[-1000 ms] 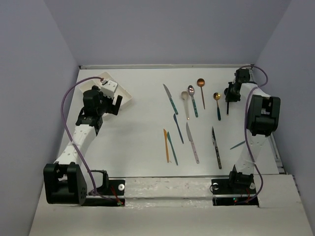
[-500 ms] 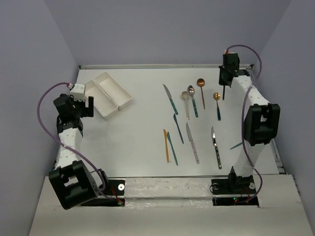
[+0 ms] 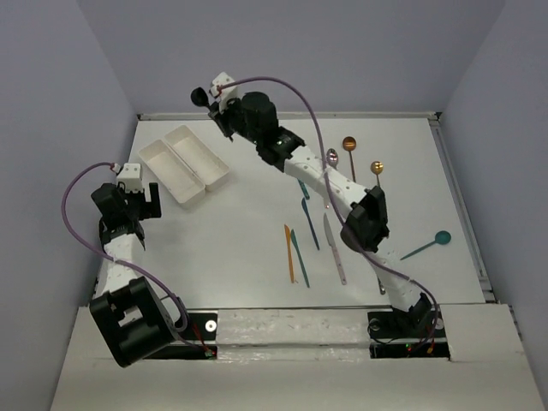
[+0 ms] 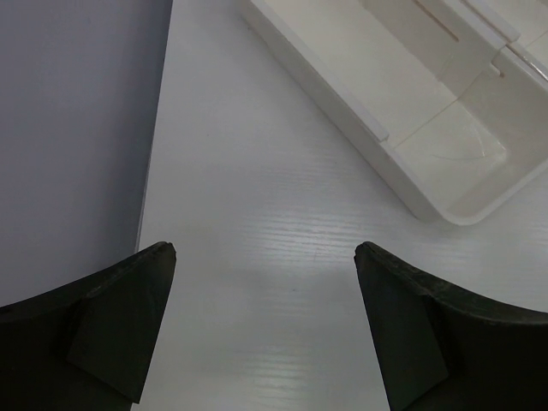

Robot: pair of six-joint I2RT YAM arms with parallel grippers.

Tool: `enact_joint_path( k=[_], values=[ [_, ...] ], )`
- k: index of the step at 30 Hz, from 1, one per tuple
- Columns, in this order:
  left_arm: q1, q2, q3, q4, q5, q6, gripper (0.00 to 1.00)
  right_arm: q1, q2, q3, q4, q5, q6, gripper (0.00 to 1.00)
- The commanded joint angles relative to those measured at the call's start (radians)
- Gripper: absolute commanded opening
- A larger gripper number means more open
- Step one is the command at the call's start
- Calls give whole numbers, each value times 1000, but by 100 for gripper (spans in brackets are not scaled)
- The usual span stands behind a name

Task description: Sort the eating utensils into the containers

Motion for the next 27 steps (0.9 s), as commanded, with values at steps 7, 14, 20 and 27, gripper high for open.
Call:
enact_joint_path(
  k=[7, 14, 20, 27],
  values=[
    [10, -39, -16, 92, 47, -24, 99, 13, 352, 168, 512, -191, 39, 0],
    [10, -42, -19, 95, 59, -23, 99, 13, 465, 198, 619, -186, 128, 0],
    [10, -42, -19, 95, 65, -21, 99, 13, 493, 166, 567, -143, 133, 0],
    [10, -40, -18, 94, 67, -20, 99, 22, 501, 130, 504, -87, 144, 0]
  ],
)
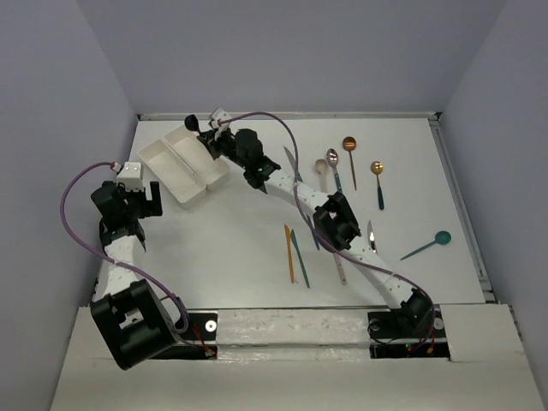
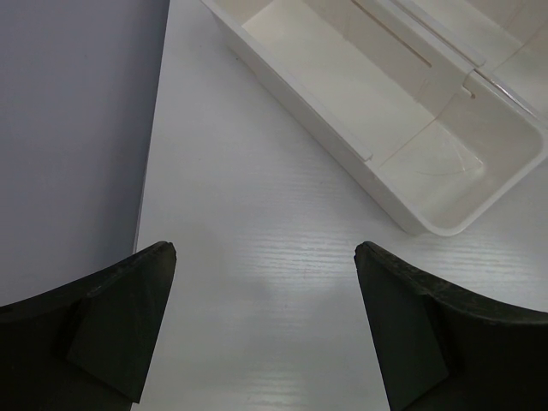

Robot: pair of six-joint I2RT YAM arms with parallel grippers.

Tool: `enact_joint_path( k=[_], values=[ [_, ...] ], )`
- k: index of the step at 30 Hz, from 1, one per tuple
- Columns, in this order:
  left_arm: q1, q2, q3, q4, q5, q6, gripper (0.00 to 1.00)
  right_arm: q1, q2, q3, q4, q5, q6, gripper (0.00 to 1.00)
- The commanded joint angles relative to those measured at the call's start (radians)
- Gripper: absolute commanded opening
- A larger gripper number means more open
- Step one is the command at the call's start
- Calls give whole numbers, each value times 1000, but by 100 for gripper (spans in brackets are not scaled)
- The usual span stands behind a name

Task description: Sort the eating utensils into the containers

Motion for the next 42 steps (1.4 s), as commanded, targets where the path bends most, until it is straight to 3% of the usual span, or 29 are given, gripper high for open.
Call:
enact_joint_path(
  k=[1, 5, 14, 18, 23, 30, 33, 37, 42],
  values=[
    [6, -22, -7, 39, 19, -7, 99, 12, 25, -14, 4, 53, 22, 0],
    [6, -24, -7, 39, 21, -7, 99, 12, 38, -14, -24, 73, 19, 11],
    [6, -21, -4, 38, 21, -4, 99, 21, 37, 6, -113, 157, 43, 5],
    [6, -21, -7, 41, 19, -2, 99, 32, -24, -80, -145, 168, 74, 5],
    [6, -19, -5, 41, 18, -2, 99, 32, 3, -16, -217, 180, 77, 6],
    [6, -25, -8, 45, 18, -2, 99, 32, -9, -34, -219, 177, 131, 46],
    [6, -28, -11, 45, 18, -1, 99, 32, -9, -35, -219, 171, 128, 56],
    [6, -27, -10, 45, 21, -1, 99, 32, -38, -57, -217, 182, 102, 57],
    [6, -22, -7, 44, 21, -1, 99, 32, -237, -195, -220, 156, 90, 57]
  ],
)
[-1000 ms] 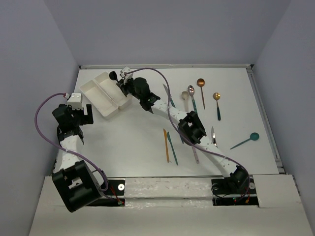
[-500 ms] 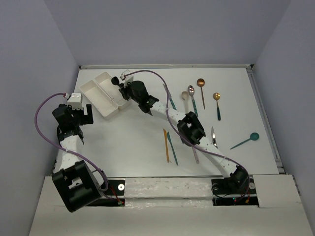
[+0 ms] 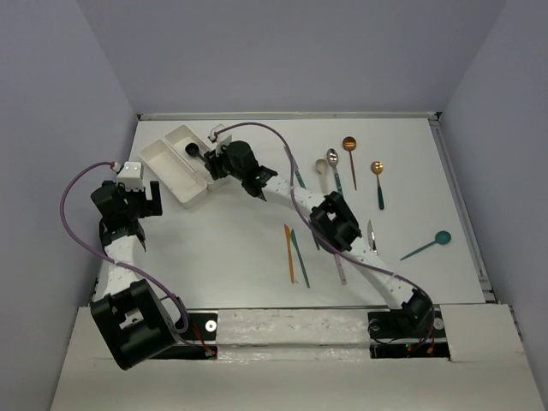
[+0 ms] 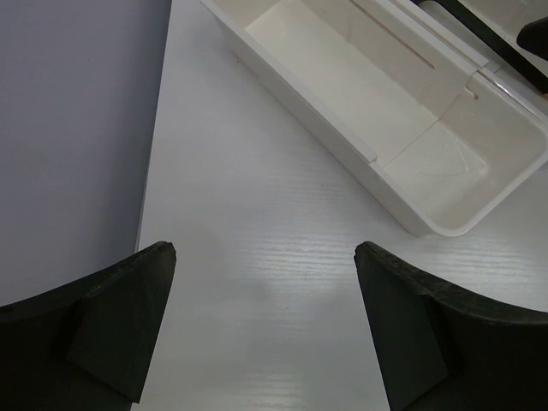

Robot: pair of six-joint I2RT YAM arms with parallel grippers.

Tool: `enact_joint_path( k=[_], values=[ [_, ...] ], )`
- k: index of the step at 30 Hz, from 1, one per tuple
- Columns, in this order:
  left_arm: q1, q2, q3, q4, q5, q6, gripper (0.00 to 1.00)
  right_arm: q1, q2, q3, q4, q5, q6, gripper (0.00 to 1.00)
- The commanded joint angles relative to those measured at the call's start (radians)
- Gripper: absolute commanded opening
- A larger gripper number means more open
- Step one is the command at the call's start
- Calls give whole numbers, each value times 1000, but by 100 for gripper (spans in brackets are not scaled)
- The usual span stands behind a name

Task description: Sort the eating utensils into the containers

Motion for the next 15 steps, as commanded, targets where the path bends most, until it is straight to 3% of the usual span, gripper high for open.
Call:
enact_joint_path(
  k=[1, 5, 6, 8, 9, 14, 15],
  values=[
    [6, -23, -8, 38, 20, 1, 99, 6, -271, -98, 6, -10, -46, 57],
    [6, -23, -10, 38, 20, -1, 99, -8, -530, -257, -106, -4, -97, 71],
    [6, -27, -10, 38, 21, -1, 99, -23, -575, -291, -218, 9, -103, 79],
    [6, -28, -11, 38, 24, 1, 99, -106, -682, -317, -336, 45, -80, 87],
    [4, -27, -10, 38, 24, 2, 99, -147, -713, -349, -438, 21, -63, 99],
    [6, -28, -8, 35, 31, 5, 99, -439, -782, -480, -595, -51, 109, 99],
    [6, -30, -10, 35, 31, 5, 99, -515, -775, -494, -612, -64, 123, 92]
  ],
)
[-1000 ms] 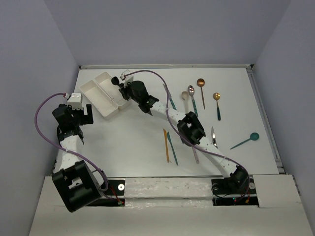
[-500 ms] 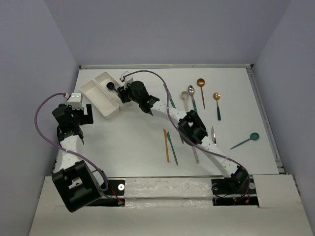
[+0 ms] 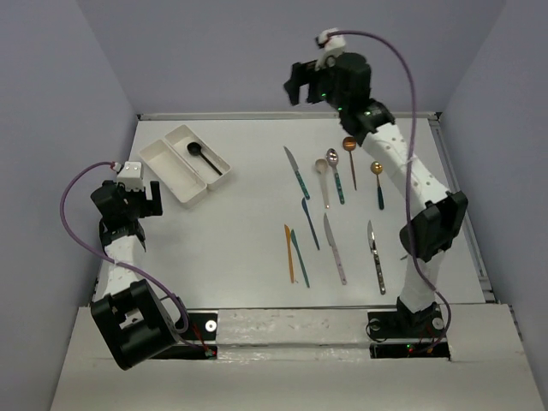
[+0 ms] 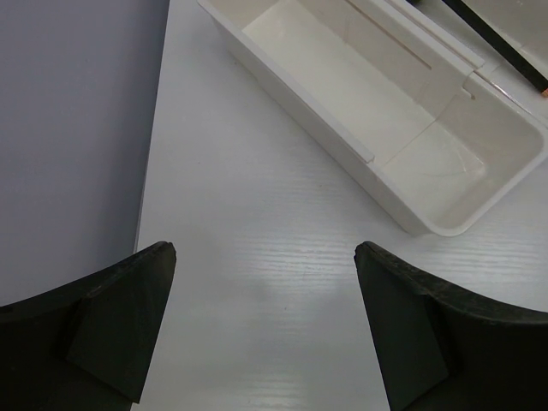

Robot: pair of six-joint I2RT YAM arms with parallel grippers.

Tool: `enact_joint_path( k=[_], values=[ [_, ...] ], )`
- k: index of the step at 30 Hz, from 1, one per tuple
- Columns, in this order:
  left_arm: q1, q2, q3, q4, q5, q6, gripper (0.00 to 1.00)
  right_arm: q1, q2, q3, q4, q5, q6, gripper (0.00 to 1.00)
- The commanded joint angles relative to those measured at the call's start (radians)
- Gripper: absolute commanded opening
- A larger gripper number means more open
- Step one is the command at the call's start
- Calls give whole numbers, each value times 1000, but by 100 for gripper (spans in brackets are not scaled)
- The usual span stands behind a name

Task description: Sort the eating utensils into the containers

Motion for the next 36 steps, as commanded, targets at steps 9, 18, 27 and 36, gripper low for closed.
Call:
enact_joint_path(
  k=[9, 18, 27, 36],
  values=[
    [6, -43, -17, 40, 23, 3, 99, -383, 131, -182, -256, 136, 100, 69],
    [6, -46, -19, 40, 20, 3, 99, -463, 30, -392, -329, 229, 107, 67],
    [6, -43, -19, 44, 26, 3, 99, -472, -178, -739, -354, 260, 179, 70],
    [6, -64, -30, 50, 28, 3, 99, -558, -33, -730, -363, 177, 147, 66]
  ],
)
